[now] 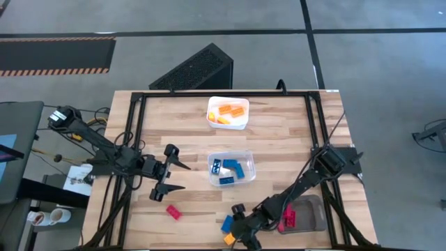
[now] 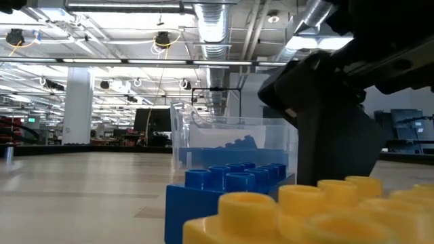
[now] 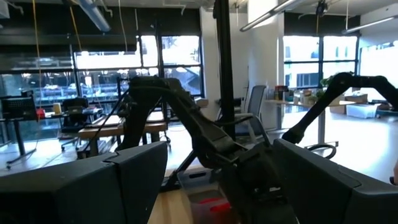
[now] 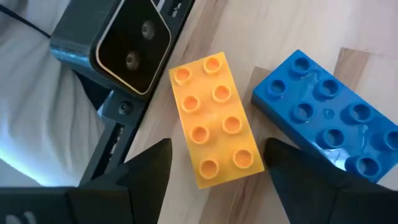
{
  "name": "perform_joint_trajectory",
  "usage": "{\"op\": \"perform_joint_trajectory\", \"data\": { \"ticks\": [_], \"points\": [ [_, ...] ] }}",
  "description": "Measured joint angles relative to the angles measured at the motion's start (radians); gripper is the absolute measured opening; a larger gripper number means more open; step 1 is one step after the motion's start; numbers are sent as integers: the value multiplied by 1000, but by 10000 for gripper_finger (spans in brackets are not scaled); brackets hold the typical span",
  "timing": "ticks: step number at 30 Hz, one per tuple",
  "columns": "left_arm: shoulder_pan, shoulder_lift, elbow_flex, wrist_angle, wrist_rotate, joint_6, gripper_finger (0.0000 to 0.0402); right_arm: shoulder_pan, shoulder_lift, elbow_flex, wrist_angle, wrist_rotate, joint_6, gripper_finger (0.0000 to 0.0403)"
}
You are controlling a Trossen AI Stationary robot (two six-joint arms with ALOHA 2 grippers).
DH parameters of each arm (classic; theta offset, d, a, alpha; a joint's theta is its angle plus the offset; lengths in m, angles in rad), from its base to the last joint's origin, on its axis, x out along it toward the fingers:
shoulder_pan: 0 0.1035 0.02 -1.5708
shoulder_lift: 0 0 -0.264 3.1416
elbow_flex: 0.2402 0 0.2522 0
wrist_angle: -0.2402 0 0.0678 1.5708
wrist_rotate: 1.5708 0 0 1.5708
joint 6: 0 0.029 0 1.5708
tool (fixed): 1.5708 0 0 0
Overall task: Sort & place blocks by color
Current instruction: Put the yellow game piece into the white bin
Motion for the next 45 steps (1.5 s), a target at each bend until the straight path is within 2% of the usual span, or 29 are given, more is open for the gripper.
{"op": "perform_joint_trajectory", "data": {
  "ticks": [4,11,16,19,24,29,32,36,40,42,45],
  "points": [
    [0,0,0,-3,-8,-4,279,0,0,-1,-7,22,-29,241],
    [0,0,0,-9,-8,-18,279,0,-18,-1,-64,-3,-47,127],
    [0,0,0,-11,-8,-18,279,-1,-71,-6,-190,-7,-47,125],
    [0,0,0,-11,-7,-18,279,-4,-123,-8,-284,37,-37,134],
    [0,0,0,-16,-7,-19,279,-11,-226,-7,-447,223,-38,160],
    [0,0,0,-16,-8,-19,279,-56,-338,-6,-561,477,-55,137],
    [0,0,0,-16,-9,-19,279,-118,-391,-6,-598,634,-59,128],
    [0,0,0,-16,-9,-17,279,-256,-446,-5,-598,728,-69,141],
    [0,0,0,-17,-9,-24,279,-436,-460,-5,-510,691,-161,149],
    [0,0,0,-17,-9,-25,279,-533,-452,-5,-432,583,-243,145],
    [0,0,0,-32,-10,-26,279,-681,-423,-2,-316,362,-326,138]
  ]
}}
